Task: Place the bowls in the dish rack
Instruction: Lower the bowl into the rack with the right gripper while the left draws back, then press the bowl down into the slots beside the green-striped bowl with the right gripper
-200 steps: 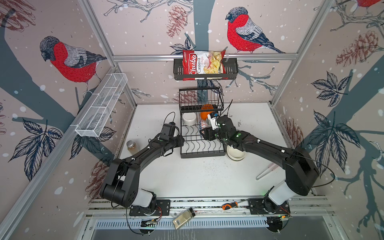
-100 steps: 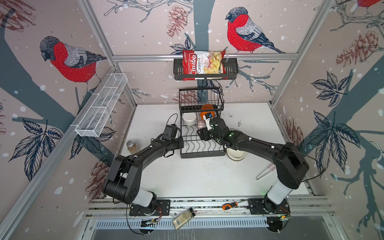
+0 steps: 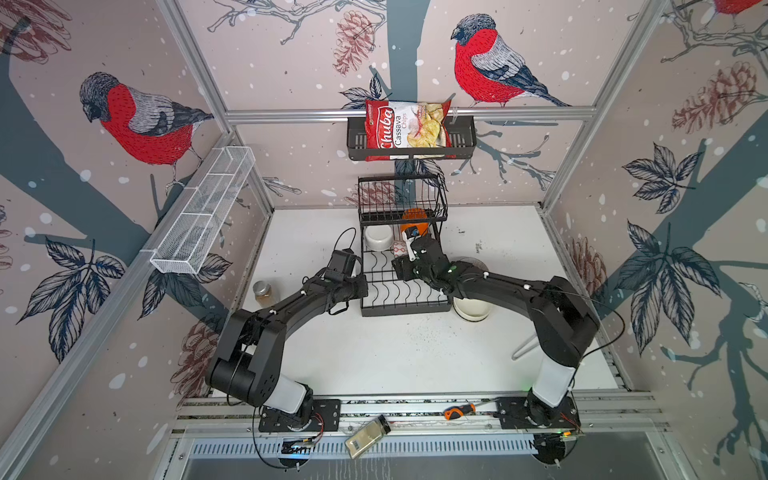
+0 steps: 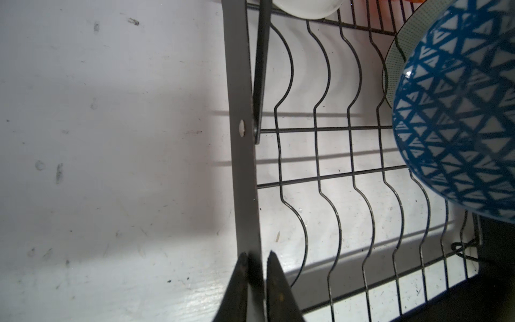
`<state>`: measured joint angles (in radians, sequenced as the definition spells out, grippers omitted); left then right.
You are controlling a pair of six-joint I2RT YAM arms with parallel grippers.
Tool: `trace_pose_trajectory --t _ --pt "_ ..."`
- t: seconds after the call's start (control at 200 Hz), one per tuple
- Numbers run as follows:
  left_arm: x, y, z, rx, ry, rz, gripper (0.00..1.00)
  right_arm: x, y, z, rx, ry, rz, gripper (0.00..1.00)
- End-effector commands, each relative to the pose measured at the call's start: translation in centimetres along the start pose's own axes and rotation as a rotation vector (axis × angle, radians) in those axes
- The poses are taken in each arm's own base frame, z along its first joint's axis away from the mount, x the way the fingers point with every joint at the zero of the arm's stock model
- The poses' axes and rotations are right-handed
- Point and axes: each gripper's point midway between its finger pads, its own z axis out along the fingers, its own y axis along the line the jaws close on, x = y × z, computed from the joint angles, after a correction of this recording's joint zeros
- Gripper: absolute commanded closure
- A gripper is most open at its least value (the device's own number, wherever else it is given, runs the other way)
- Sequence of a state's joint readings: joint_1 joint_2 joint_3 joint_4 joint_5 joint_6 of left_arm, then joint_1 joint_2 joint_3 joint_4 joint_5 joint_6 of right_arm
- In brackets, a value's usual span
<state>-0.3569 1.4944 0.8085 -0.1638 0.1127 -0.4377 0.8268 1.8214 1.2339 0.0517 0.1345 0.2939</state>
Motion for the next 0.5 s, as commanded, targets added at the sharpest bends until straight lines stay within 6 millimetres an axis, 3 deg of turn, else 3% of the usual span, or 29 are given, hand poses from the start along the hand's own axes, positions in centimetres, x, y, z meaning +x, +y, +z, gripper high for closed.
trace_pose_trajectory --t 0.0,0.495 --pt "0.1 -0.1 0.1 0.004 0.006 0.013 0.86 -2.4 0.2 0.1 0.014 -0.089 0.011 0.49" --pt "0.0 -0.3 0.0 0.009 0.005 0.016 0.87 -1.4 -0.9 2.7 0.096 -0.072 -0.002 0.5"
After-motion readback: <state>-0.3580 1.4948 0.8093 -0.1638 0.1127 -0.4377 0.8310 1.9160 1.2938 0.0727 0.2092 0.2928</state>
